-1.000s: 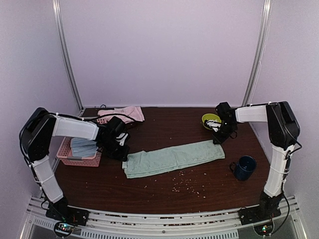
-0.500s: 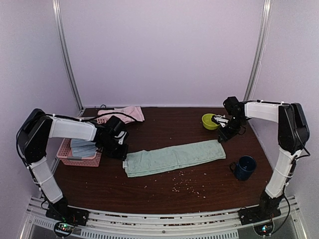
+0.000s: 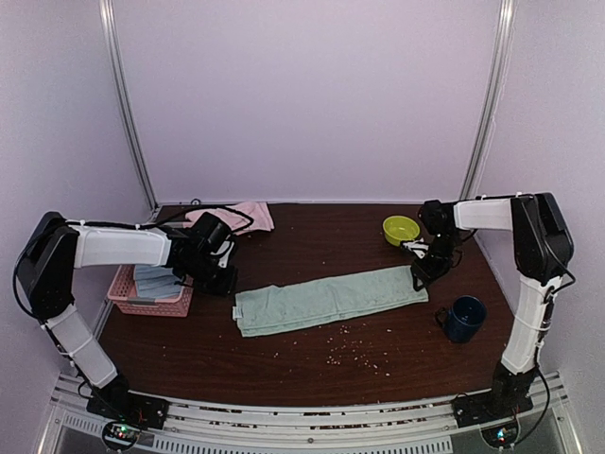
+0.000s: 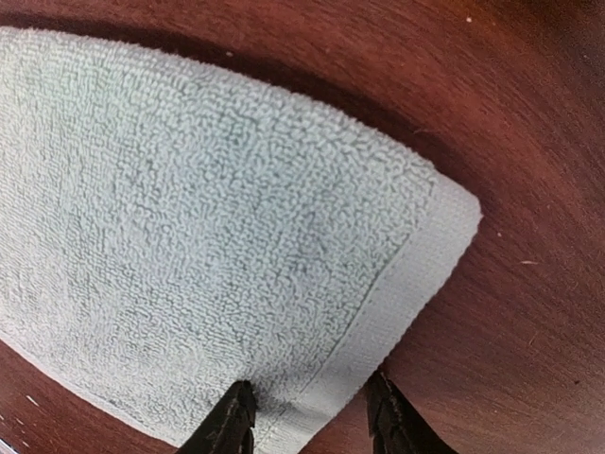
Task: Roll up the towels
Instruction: Pick up the towel from the center of the board.
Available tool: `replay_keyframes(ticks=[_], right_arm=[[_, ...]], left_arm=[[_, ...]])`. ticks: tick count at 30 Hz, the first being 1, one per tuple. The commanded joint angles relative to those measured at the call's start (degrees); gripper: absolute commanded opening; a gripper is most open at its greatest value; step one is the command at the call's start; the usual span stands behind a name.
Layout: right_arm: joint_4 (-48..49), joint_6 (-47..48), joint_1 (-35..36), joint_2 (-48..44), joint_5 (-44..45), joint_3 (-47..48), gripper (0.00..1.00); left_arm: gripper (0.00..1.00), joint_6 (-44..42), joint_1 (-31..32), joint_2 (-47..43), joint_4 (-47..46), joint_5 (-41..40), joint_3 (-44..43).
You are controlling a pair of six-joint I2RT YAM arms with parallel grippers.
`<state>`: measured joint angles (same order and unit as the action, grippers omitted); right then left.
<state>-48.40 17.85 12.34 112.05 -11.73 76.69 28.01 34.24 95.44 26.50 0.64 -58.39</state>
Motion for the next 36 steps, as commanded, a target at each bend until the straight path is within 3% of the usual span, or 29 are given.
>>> replay_keyframes(ticks=[1,4,8,11,27,36], right_arm=[[1.41,-0.55,-0.03,2.21,-0.79,0.22,0.41],[3.71,-0.42,-0.05,3.35,-0.07,-0.65,0.36],[7.33,0.51,-1.13,2.84,0.04,-1.91,0.10],[6.57,-0.23,-4.07,2.39,-0.39,-0.24,0.01],[1.45,0.65,-7.02,-6.86,-3.38,4.40,0.00],[-0.68,2.29,-4.66,-12.84,-15.07,6.19,0.00]], left_arm=[[0.11,0.05,0.34,-1.62,-1.57,0.21,0.77],[0.11,0.14,0.31,-1.83,-1.66,-0.41,0.96],[0.11,-0.36,0.38,-2.02,-1.72,-0.30,1.40],[0.11,-0.76,0.38,-2.32,-2.12,-0.09,2.11],[0.10,-3.05,3.57,0.25,-3.84,4.84,3.77],[0.04,-1.84,5.51,3.95,-2.59,4.30,2.74]])
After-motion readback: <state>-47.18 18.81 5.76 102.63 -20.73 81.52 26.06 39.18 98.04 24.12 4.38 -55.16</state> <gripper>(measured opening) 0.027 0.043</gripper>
